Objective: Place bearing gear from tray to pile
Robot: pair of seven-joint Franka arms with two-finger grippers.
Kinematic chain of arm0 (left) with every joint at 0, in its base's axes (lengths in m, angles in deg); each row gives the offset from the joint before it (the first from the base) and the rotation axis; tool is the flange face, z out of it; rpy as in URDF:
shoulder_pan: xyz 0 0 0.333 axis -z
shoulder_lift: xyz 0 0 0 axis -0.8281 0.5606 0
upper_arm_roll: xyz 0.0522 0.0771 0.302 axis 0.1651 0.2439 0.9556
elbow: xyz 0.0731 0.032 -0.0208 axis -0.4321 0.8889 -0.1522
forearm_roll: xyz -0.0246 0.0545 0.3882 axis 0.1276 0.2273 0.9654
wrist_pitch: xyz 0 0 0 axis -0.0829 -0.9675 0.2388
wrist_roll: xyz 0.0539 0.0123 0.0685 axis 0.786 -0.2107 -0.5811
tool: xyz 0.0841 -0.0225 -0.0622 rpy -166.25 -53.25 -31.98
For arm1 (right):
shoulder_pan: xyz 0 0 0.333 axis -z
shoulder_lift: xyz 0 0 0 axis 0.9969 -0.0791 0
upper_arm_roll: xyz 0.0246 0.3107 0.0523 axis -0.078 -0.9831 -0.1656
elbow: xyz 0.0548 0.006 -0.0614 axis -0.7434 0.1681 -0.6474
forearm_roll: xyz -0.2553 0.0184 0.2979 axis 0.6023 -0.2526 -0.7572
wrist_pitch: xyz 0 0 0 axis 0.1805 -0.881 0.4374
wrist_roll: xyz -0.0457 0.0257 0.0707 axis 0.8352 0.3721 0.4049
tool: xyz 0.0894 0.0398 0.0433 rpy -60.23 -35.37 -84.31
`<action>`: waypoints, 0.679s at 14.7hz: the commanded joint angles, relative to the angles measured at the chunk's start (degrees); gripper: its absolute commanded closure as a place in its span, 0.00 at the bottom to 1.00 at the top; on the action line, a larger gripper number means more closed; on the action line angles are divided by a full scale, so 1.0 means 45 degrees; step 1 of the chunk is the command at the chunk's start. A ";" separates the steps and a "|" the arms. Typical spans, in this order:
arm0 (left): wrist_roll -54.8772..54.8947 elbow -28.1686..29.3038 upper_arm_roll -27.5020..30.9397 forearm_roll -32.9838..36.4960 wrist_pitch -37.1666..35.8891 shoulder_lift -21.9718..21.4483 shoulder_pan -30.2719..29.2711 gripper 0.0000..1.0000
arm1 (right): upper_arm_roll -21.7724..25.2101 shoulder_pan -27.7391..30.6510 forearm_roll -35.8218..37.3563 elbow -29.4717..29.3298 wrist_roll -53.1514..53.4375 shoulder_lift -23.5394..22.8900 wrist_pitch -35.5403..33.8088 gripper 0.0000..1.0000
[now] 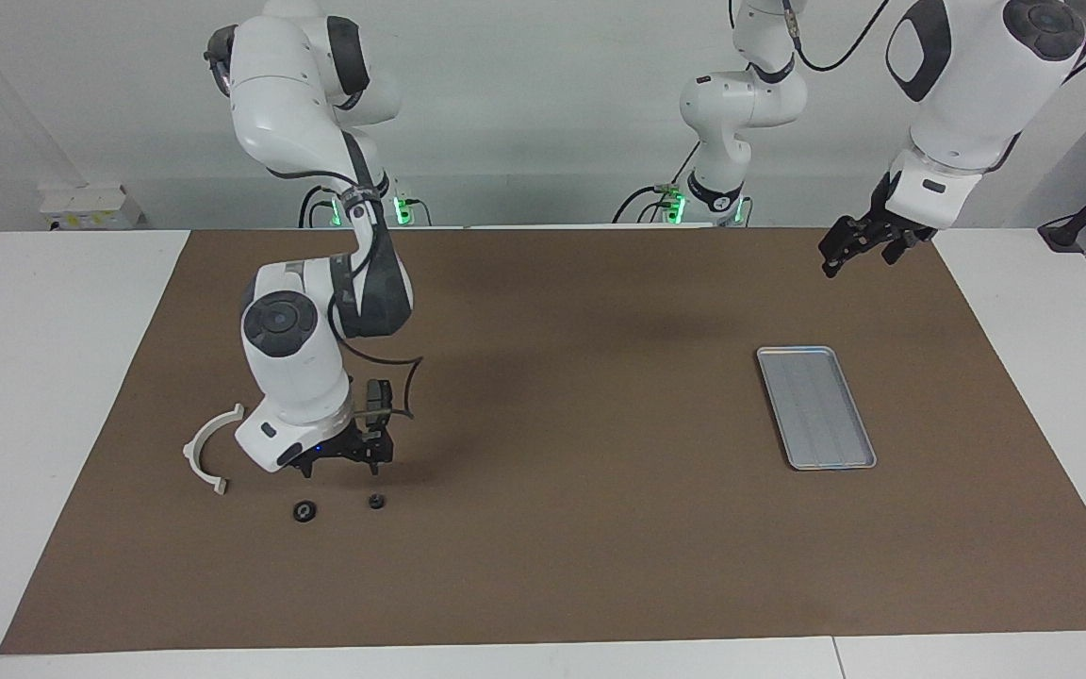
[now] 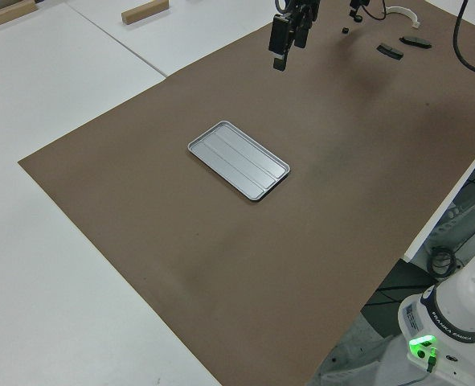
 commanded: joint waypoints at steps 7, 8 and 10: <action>0.0096 0.0127 0.0085 -0.0141 -0.0021 -0.0227 0.0080 0.00 | -0.0188 0.1085 -0.1225 0.3694 -0.2133 0.5258 -0.1230 0.00; 0.0096 0.0127 0.0104 -0.0141 -0.0021 -0.0227 0.0080 0.00 | -0.0169 0.1106 -0.1226 0.3893 -0.2194 0.5904 -0.1734 0.00; 0.0096 0.0127 0.0104 -0.0141 -0.0021 -0.0227 0.0080 0.00 | -0.0169 0.1106 -0.1245 0.3817 -0.2136 0.6805 -0.2868 0.00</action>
